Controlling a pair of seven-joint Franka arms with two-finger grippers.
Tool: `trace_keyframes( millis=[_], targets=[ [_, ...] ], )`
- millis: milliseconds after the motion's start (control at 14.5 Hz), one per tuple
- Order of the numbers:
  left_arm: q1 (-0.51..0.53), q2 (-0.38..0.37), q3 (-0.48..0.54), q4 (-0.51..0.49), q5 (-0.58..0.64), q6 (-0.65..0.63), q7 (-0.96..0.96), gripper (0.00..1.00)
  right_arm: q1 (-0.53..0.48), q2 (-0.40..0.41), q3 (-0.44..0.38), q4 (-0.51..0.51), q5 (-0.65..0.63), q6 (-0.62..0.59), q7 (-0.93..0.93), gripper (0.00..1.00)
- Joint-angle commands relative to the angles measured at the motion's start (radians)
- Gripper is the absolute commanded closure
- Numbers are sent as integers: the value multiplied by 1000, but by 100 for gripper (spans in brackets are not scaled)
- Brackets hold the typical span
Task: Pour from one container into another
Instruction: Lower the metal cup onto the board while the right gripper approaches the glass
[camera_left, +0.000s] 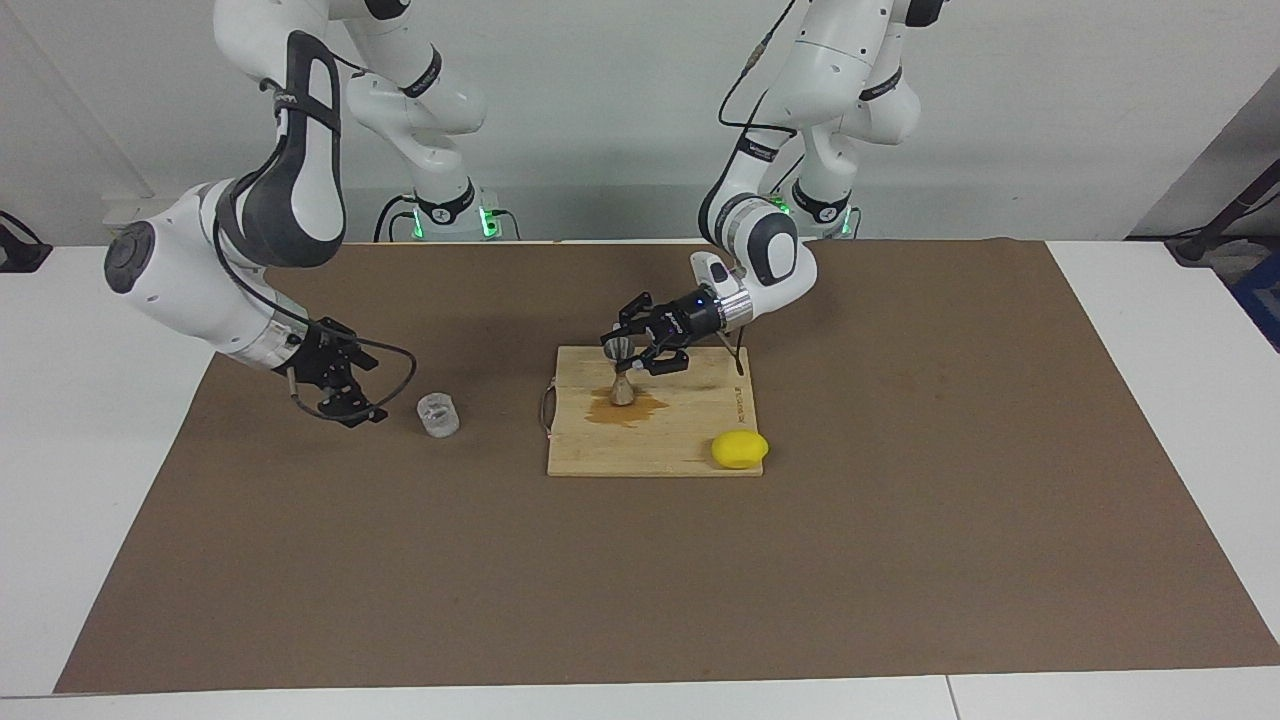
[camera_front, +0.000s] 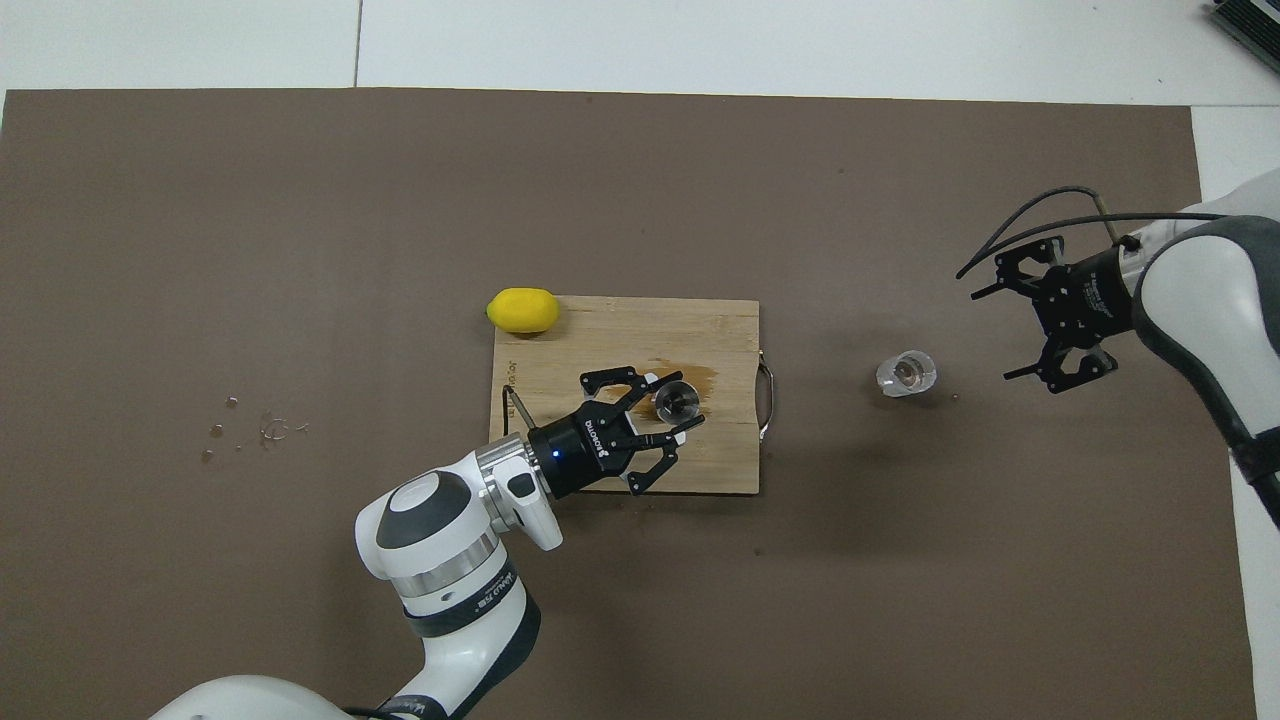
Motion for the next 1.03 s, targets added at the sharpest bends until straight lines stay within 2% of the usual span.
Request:
trace_keyframes(
  millis=[0,206,413,481,550,619,756,963],
  targets=[
    [-17,-5,12,-5,-29,12,25,58,-15,-1,8,-73,62,87,22,0],
    [-16,2,14,-5,-29,9,25,57,-17,2,8,-133,106,136,21,0],
    [-14,10,14,-5,-29,-1,25,57,-26,39,9,-150,154,141,-16,0],
    [-14,13,14,-5,-29,-3,25,54,-26,50,9,-153,181,145,-45,0],
    [-14,18,15,-5,-29,-3,25,49,-26,62,9,-154,189,148,-73,0],
    [-14,22,15,-5,-29,-1,24,39,-28,74,9,-154,191,147,-96,0],
    [-6,21,14,-10,-29,-3,24,0,-31,97,9,-153,229,148,-151,0],
    [18,15,18,-20,-25,-40,21,0,-38,116,9,-153,268,148,-189,0]
  ],
)
